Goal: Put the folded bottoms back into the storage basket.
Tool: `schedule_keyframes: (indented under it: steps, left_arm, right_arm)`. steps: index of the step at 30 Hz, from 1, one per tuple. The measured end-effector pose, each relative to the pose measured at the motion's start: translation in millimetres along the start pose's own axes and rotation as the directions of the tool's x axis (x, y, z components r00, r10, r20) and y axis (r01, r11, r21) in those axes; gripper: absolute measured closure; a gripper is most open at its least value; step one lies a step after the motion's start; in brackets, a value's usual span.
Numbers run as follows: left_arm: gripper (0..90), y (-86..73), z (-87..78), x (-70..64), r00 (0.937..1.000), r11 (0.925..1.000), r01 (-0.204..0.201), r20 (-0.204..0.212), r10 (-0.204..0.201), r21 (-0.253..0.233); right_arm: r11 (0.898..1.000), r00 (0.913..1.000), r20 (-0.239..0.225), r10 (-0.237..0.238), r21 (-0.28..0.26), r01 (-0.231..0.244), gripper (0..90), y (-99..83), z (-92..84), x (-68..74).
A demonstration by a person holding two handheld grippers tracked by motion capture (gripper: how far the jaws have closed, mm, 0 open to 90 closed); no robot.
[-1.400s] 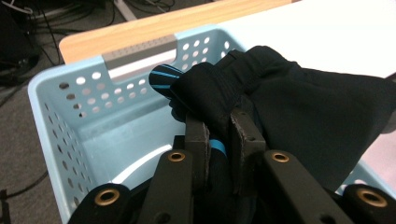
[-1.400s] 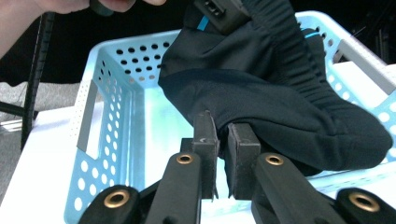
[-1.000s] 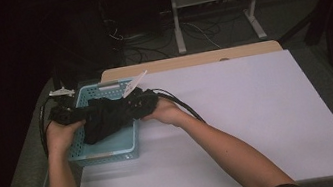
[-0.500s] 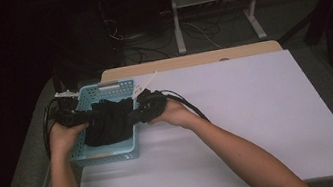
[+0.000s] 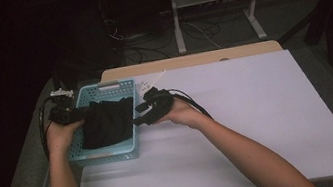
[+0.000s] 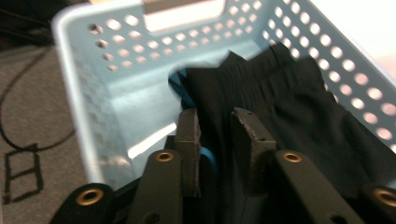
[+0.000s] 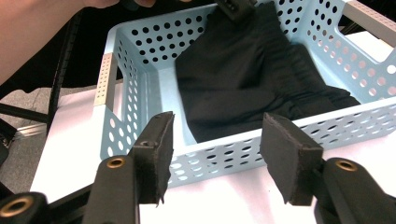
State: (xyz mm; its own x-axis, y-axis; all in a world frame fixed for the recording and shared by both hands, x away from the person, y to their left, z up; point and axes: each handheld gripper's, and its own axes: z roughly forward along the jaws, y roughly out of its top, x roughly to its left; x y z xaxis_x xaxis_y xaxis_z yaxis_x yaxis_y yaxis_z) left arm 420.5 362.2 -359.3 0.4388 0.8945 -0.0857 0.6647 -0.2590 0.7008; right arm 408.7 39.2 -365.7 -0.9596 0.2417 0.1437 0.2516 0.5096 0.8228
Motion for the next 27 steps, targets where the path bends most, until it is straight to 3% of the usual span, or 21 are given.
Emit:
schedule_keyframes:
  steps: [2,5,17,27]
  left_arm:
    - [65.8,-0.9,-2.0,2.4,0.9999,0.9999,0.011,-0.012,-0.011,-0.009]
    - [59.9,-1.1,-2.2,2.3,0.9997,0.9995,0.024,0.006,-0.024,-0.02]
    - [43.2,1.3,2.7,-7.1,0.9928,0.9975,0.032,0.117,-0.025,-0.062]
    - [32.2,0.9,7.8,-19.7,0.9768,0.9966,0.01,0.214,0.008,-0.082]
  right_arm:
    - [1.0,1.0,0.003,0.0,-0.003,0.0,41.7,-1.4,-1.3,-0.2]
    - [1.0,0.9998,0.016,0.007,-0.011,-0.007,39.5,-3.8,-3.3,-1.3]
    - [0.999,0.9979,0.058,0.027,-0.035,-0.025,35.4,-13.2,-13.5,-10.2]
    - [0.998,0.9952,0.087,0.045,-0.055,-0.04,32.2,-22.7,-27.6,-15.1]
